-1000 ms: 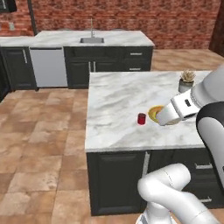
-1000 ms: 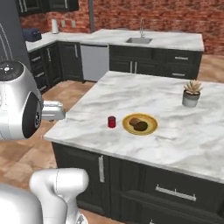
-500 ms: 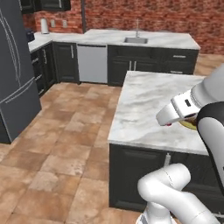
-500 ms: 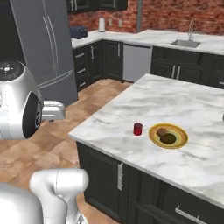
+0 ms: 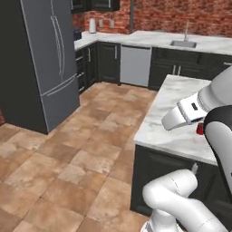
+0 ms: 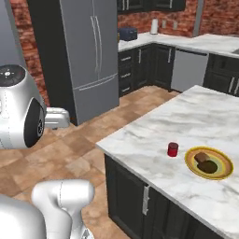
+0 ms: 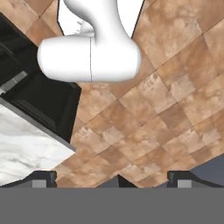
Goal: Pick the avocado and bread from the counter and place them on the plate. Then pick the jam from the cabinet and place it next to the plate. Lastly close the cabinet door.
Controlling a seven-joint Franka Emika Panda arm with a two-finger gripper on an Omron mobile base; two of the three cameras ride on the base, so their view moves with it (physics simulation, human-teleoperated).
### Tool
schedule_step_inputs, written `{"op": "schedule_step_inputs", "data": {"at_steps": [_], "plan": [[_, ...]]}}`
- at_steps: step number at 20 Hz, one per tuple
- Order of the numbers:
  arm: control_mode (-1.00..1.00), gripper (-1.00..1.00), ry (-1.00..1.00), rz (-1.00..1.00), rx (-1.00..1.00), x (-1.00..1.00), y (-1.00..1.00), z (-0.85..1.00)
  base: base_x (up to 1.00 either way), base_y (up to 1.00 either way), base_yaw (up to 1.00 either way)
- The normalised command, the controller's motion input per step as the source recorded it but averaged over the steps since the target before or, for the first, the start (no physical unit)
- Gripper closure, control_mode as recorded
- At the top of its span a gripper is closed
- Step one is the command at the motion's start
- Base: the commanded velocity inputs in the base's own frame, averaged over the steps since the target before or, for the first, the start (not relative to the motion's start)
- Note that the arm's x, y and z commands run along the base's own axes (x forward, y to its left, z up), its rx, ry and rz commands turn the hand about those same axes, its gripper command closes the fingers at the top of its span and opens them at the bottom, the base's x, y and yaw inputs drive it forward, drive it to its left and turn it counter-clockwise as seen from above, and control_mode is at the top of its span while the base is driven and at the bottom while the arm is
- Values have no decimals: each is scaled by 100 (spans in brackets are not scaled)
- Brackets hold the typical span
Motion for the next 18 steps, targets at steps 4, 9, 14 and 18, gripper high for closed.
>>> {"op": "schedule_step_inputs", "data": {"at_steps": [4, 9, 14, 18], "plan": [[100, -100, 0, 0, 0, 0, 0, 0, 18, 0, 41], [100, -100, 0, 0, 0, 0, 0, 0, 25, 0, 42], [100, -100, 0, 0, 0, 0, 0, 0, 29, 0, 42], [100, -100, 0, 0, 0, 0, 0, 0, 32, 0, 41]]}}
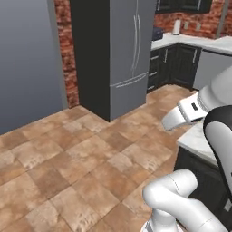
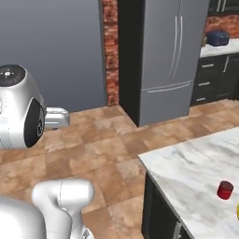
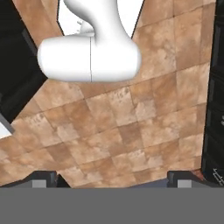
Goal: Pick the avocado and bread from the counter and place them on the plate. Then pick the jam from the cabinet and place it next to the plate. Lastly close the cabinet door.
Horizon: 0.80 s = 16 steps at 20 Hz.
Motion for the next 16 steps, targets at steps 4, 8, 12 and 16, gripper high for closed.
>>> {"op": "schedule_step_inputs", "data": {"at_steps": [4, 8, 12, 16], "plan": [[100, -100, 0, 0, 0, 0, 0, 0, 34, 0, 40], [100, -100, 0, 0, 0, 0, 0, 0, 43, 0, 37], [100, -100, 0, 0, 0, 0, 0, 0, 51, 0, 31], [100, -100, 0, 0, 0, 0, 0, 0, 52, -5, 24]]}}
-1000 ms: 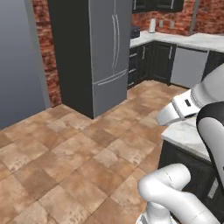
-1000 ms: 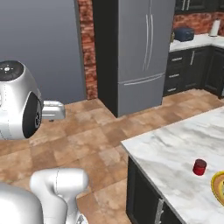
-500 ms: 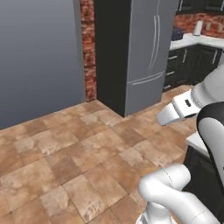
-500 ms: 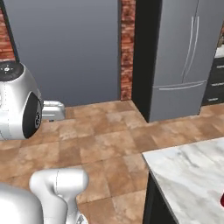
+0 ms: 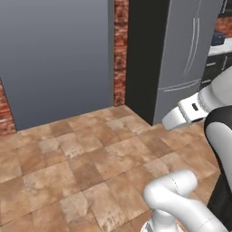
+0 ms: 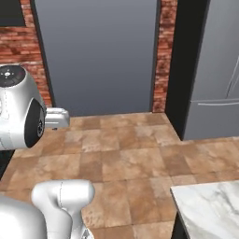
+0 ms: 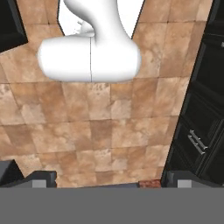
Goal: Pick the avocado and bread from the counter and place them on the plate. Then pick the jam from the cabinet and place it next to the plate. Lastly close the cabinet door.
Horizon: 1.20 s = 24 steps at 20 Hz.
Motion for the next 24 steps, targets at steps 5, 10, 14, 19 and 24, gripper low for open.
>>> {"op": "schedule_step_inputs", "data": {"at_steps": [5, 10, 14, 19, 24], "plan": [[100, -100, 0, 0, 0, 0, 0, 0, 58, -11, 18], [100, -100, 0, 0, 0, 0, 0, 0, 63, -16, 16], [100, -100, 0, 0, 0, 0, 0, 0, 69, -13, 15], [100, -100, 0, 0, 0, 0, 0, 0, 68, -11, 16], [100, -100, 0, 0, 0, 0, 0, 0, 68, -9, 18]]}}
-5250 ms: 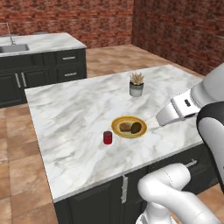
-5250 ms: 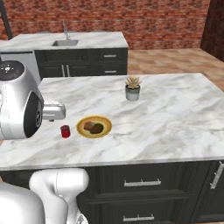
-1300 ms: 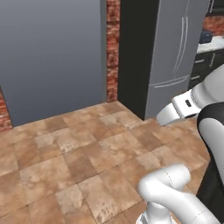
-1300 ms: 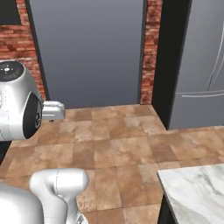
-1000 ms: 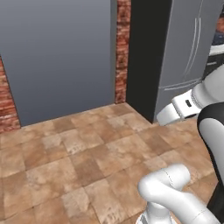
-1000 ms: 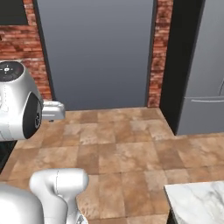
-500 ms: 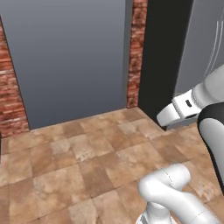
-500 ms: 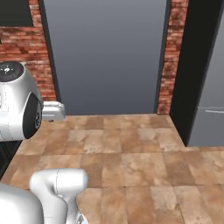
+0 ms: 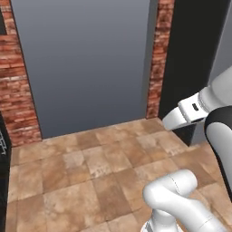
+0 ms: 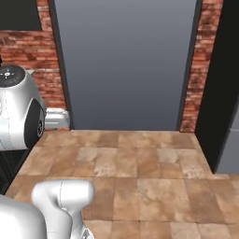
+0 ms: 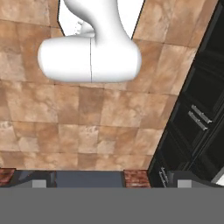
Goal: Pick the avocado and bread from the counter and place them on the plate. Then pick the jam from the cabinet and place it next to the plate. Lastly close the cabinet door.
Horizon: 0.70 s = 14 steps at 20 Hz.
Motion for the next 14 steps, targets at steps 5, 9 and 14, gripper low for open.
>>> {"op": "schedule_step_inputs", "data": {"at_steps": [5, 9, 14], "plan": [[100, -100, 0, 0, 0, 0, 0, 0, 69, -11, 21], [100, -100, 0, 0, 0, 0, 0, 0, 67, -12, 21], [100, -100, 0, 0, 0, 0, 0, 0, 63, -13, 22]]}}
